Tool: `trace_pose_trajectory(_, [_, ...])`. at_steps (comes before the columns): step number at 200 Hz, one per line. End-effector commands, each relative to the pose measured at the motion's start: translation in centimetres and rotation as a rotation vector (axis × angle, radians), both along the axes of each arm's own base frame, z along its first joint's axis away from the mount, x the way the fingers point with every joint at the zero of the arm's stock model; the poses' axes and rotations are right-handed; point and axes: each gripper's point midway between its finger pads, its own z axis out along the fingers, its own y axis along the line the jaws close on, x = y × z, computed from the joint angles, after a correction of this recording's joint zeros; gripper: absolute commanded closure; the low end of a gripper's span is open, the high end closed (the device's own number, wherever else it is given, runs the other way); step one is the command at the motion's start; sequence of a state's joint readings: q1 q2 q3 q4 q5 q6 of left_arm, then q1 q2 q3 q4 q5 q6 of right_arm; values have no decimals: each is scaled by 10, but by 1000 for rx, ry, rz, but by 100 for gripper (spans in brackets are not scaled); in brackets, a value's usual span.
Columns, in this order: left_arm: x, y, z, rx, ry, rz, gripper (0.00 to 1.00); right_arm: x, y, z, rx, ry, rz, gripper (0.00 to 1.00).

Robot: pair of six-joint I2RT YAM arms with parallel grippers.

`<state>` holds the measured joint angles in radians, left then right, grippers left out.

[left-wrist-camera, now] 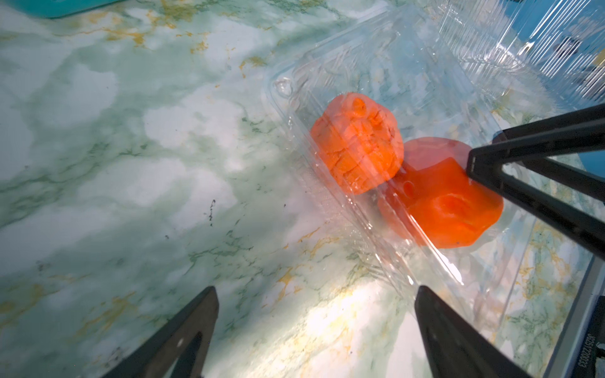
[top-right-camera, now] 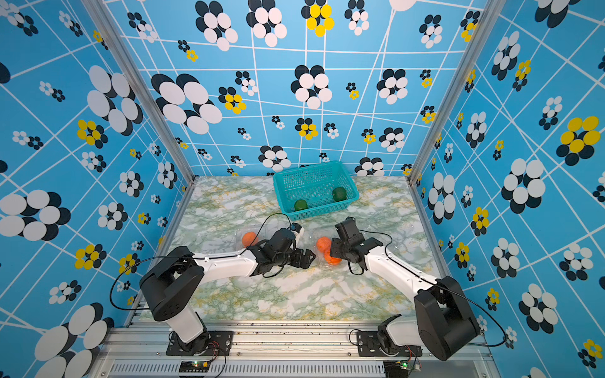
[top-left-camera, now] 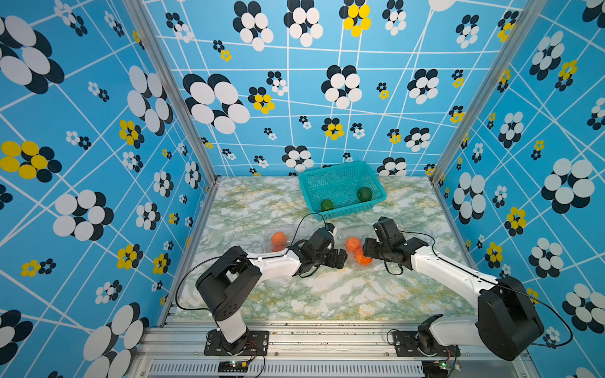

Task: Take oranges out of containers
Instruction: Adjust the packing box at the center of the board.

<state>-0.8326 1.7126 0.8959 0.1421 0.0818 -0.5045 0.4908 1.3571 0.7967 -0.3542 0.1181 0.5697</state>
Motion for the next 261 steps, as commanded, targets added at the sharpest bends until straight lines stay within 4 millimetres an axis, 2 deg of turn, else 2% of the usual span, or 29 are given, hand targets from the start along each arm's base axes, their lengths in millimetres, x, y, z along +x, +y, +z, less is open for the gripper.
trace_pose_trajectory(1, [2, 1, -6, 33, 4, -4, 5, -9, 2, -6, 6, 35, 4, 36])
trace_pose_trajectory(37, [4, -1, -11, 34, 15, -5, 5, -8, 4, -7, 19, 33, 5, 35])
trace_pose_trajectory(139, [11, -6, -2, -22, 3, 7, 5, -11, 4, -12, 24, 43, 6, 36])
trace_pose_trajectory(218, [15, -22, -4, -73, 46, -5, 5, -12, 5, -14, 32, 45, 10, 35])
trace_pose_trajectory(261, [17, -22, 4, -122, 27, 13, 5, -14, 3, -17, 23, 50, 7, 36])
